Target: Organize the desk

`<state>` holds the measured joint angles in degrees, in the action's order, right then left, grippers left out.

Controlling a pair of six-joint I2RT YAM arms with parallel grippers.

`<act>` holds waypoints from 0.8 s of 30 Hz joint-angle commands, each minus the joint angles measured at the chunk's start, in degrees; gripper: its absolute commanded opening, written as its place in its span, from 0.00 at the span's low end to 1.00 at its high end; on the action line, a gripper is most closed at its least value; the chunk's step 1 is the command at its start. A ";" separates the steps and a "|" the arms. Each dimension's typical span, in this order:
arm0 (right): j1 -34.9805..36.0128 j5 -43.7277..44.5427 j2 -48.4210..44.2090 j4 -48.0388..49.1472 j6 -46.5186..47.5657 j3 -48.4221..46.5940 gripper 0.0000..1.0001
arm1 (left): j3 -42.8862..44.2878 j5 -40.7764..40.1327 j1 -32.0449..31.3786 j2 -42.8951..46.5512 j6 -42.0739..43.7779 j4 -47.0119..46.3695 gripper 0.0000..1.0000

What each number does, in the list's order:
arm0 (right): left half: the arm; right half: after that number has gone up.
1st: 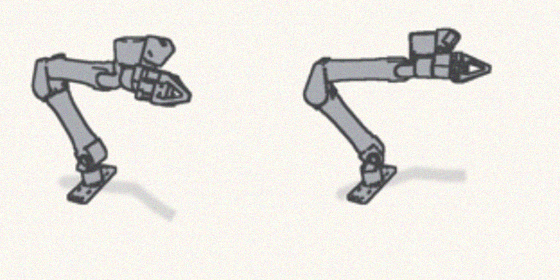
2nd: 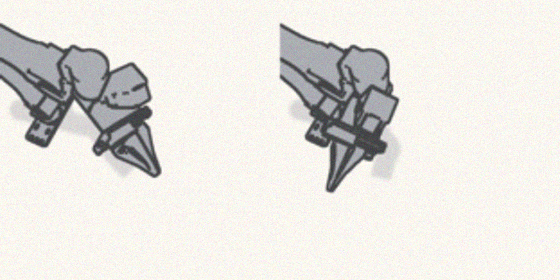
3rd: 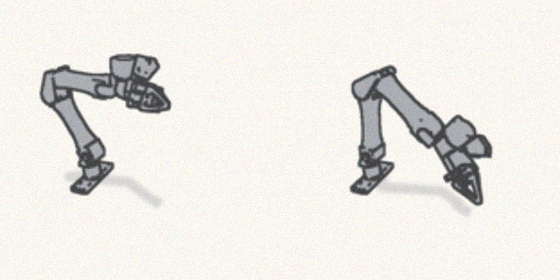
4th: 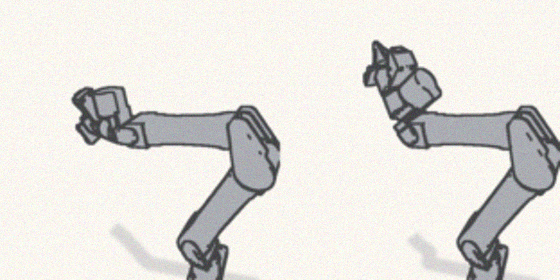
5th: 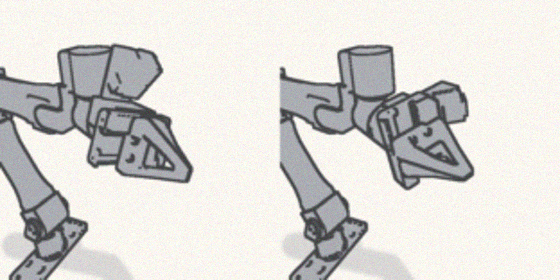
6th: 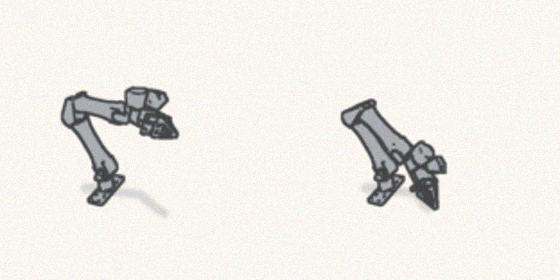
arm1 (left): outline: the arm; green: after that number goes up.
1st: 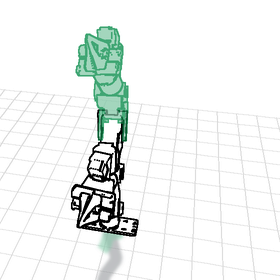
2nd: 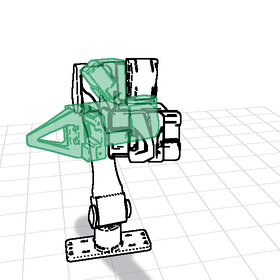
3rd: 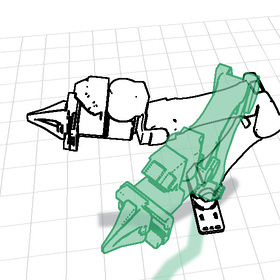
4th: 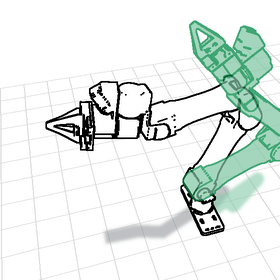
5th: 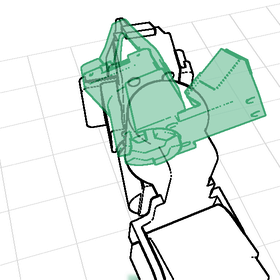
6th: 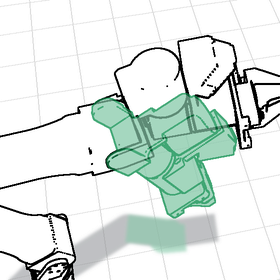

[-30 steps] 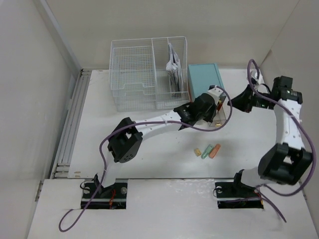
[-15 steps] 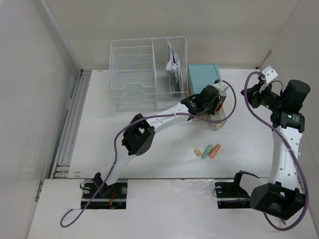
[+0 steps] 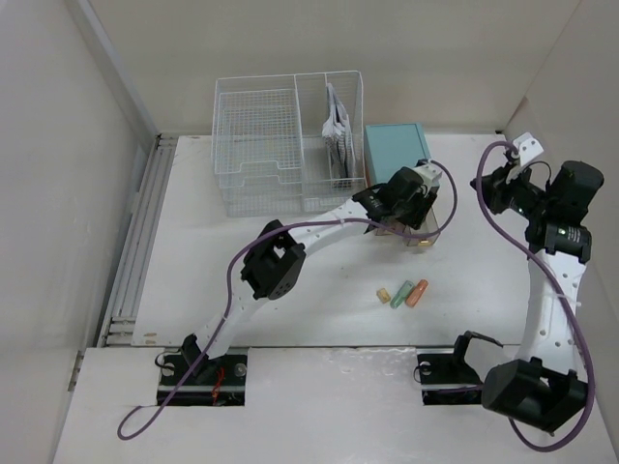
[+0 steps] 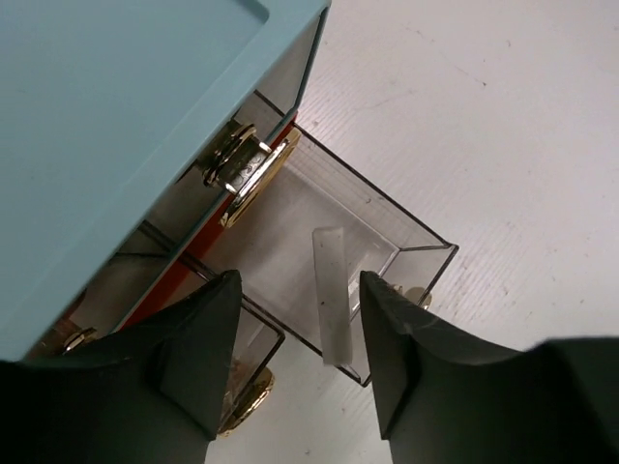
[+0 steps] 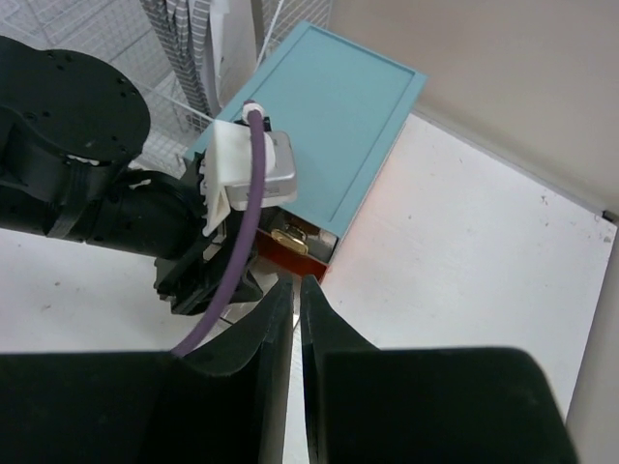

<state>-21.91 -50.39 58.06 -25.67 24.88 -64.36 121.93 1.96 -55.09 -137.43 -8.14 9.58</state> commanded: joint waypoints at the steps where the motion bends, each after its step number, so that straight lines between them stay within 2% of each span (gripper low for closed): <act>1: -0.76 -1.38 1.26 1.85 -0.98 0.11 0.13 | 2.61 1.38 0.25 1.55 0.41 -1.23 0.51; 6: -1.29 -1.90 1.26 1.85 -0.98 0.63 0.13 | 2.61 1.38 0.25 2.69 0.41 -1.76 0.59; 9: -1.81 -2.51 1.26 1.33 0.07 0.64 0.15 | 2.00 0.77 0.25 4.09 0.41 -1.76 0.59; 11: -1.82 -3.30 0.47 1.33 1.03 1.33 0.21 | -0.87 -0.01 0.25 6.10 0.41 -1.76 0.56; 12: -1.82 -3.31 -0.57 1.33 2.87 1.34 0.34 | -2.82 -0.02 0.25 9.68 -0.11 -4.20 0.54; 13: -1.82 -4.09 -2.15 1.33 3.67 2.82 0.42 | -5.01 -1.15 0.25 11.90 -0.12 -5.61 0.54; 15: -1.82 -6.46 -4.00 0.01 7.00 4.15 0.53 | -11.17 -3.00 -0.37 16.29 -0.64 -7.82 0.50; 17: -1.82 -8.48 -7.33 -0.86 12.45 6.33 0.53 | -15.30 -5.80 -1.94 23.41 -1.26 -10.72 0.45; 18: -1.82 -11.63 -8.48 -4.35 15.95 6.87 0.50 | -20.63 -7.13 -2.47 25.95 -1.87 -11.94 0.42; 19: -1.82 -12.96 -9.80 -5.87 21.73 7.49 0.42 | -23.46 -7.14 -3.00 31.29 -1.88 -14.65 0.33; 20: -1.82 -14.28 -12.33 -7.10 24.05 8.88 0.38 | -26.01 -8.71 -4.05 33.78 -2.75 -15.73 0.28; 21: -1.82 -16.73 -13.49 -11.72 27.55 8.90 0.32 | -30.91 -9.59 -4.06 36.15 -3.28 -16.52 0.21; 22: -1.82 -17.80 -14.55 -13.95 31.41 9.86 0.12 | -33.31 -10.47 -5.02 38.44 -3.98 -16.53 0.14; 23: -1.82 -18.42 -15.51 -14.92 34.59 11.26 0.04 | -35.68 -11.44 -6.07 42.72 -4.77 -17.05 0.00; 24: -1.82 -18.95 -16.83 -15.72 35.66 12.05 0.00 | -38.32 -13.10 -6.08 44.86 -5.65 -17.05 0.00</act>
<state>-23.35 -62.78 43.64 -35.07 48.27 -54.17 88.29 -6.76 -59.48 -100.97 -11.42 -1.98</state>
